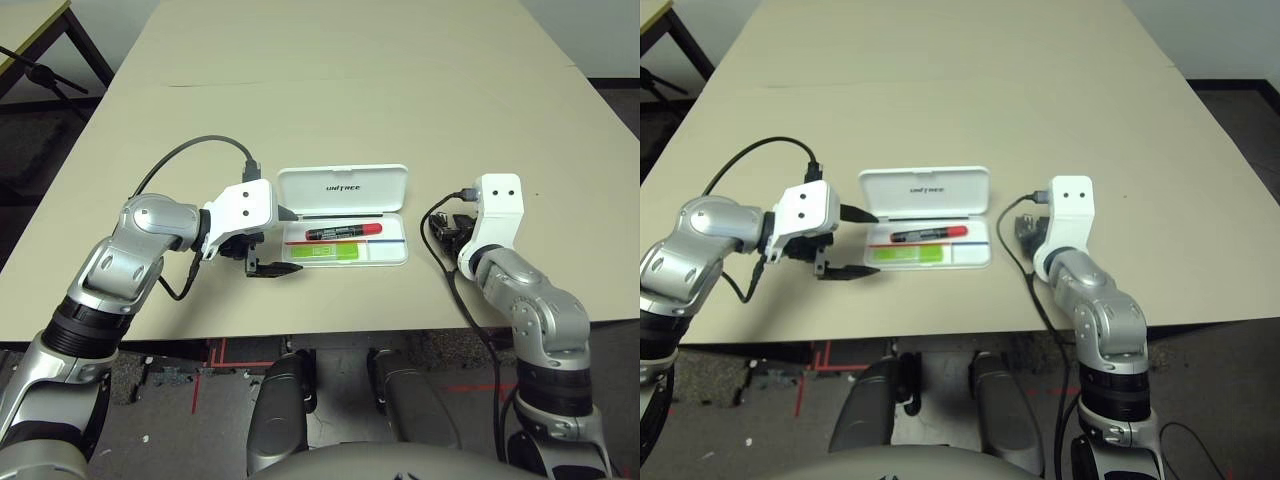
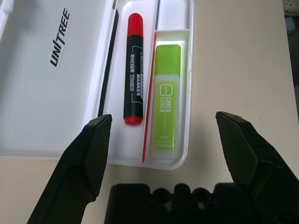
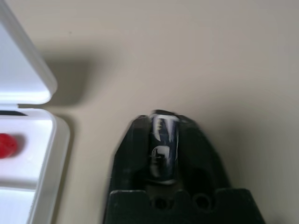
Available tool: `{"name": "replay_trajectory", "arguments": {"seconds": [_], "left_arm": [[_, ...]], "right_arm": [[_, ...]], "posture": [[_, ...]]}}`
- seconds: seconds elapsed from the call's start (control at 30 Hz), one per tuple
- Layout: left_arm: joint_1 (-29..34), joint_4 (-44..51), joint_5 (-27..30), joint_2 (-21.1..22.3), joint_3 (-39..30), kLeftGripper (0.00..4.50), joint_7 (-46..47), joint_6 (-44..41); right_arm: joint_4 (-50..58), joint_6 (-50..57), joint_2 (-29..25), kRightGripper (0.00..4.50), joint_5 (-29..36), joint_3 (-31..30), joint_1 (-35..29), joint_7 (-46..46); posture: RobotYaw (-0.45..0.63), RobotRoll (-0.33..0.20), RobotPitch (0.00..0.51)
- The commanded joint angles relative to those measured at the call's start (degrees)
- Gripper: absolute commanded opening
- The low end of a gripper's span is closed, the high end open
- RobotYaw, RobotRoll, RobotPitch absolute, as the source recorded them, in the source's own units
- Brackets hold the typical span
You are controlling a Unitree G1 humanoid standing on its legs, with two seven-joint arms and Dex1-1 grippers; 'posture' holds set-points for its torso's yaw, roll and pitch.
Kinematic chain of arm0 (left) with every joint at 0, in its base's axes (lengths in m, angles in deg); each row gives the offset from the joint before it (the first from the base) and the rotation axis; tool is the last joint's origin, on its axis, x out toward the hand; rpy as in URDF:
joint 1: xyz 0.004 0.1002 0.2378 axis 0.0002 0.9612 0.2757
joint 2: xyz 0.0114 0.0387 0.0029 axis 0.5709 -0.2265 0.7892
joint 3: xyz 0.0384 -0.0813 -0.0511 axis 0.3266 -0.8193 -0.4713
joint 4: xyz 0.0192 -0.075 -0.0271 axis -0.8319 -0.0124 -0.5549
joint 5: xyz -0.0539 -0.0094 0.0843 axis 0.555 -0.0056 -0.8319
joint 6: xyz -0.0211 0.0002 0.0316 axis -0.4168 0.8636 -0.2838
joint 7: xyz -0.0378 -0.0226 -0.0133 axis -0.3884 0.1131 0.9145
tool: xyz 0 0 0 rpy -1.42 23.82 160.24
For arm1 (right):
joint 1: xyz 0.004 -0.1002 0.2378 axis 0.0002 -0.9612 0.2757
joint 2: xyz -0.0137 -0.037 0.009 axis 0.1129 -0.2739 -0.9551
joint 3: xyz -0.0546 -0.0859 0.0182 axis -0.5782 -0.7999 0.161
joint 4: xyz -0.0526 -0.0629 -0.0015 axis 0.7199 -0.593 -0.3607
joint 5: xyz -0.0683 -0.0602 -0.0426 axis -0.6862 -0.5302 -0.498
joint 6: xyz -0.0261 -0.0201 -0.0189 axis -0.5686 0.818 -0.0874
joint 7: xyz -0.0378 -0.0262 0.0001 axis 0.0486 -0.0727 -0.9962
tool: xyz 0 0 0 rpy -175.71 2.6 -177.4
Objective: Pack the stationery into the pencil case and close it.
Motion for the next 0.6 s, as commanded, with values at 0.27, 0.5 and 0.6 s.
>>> {"name": "replay_trajectory", "arguments": {"seconds": [0.27,0.5,0.6], "left_arm": [[-0.52,-0.64,-0.07,-0.72,1.47,4.50,-0.06,0.32],[-1.52,-1.50,-0.30,-1.06,1.89,4.50,0.02,0.84],[-1.66,-1.74,-0.38,-1.11,1.97,4.50,0.10,1.04]], "right_arm": [[-0.20,1.18,-10.98,0.37,0.99,-0.73,1.68,9.91],[-3.67,-10.73,-27.88,0.37,4.49,-6.52,7.51,36.12],[-5.54,-15.49,-31.33,0.37,4.88,-8.84,8.43,44.09]], "posture": [[-0.08,0.000,0.185],[-0.08,0.000,0.178],[-0.07,0.000,0.174]]}}
